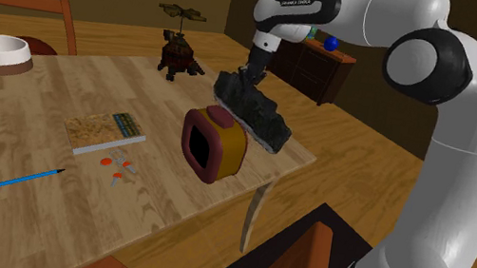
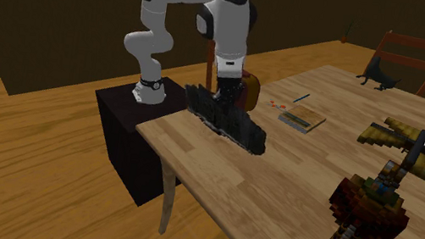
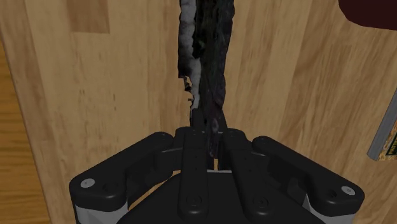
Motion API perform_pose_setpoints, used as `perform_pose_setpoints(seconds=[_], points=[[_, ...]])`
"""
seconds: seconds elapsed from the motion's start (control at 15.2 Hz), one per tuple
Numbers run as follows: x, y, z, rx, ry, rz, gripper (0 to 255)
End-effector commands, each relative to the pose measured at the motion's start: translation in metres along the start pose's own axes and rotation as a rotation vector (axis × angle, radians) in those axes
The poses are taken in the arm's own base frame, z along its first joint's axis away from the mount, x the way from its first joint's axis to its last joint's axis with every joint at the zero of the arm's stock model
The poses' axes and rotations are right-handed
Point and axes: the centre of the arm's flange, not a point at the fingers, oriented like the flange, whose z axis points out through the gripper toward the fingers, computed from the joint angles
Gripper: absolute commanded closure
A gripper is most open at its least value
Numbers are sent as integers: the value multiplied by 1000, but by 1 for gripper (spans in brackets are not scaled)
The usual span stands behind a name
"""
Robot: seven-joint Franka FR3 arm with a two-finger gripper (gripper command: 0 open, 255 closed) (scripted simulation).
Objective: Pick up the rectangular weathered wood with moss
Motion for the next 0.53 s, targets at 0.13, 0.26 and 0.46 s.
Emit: perform_pose_setpoints(seconds=[0.13, 0.26, 0.46], points=[[0, -3, -20, 0, 0, 0, 255], [0, -4, -31, 0, 0, 0, 255], [0, -5, -37, 0, 0, 0, 255]])
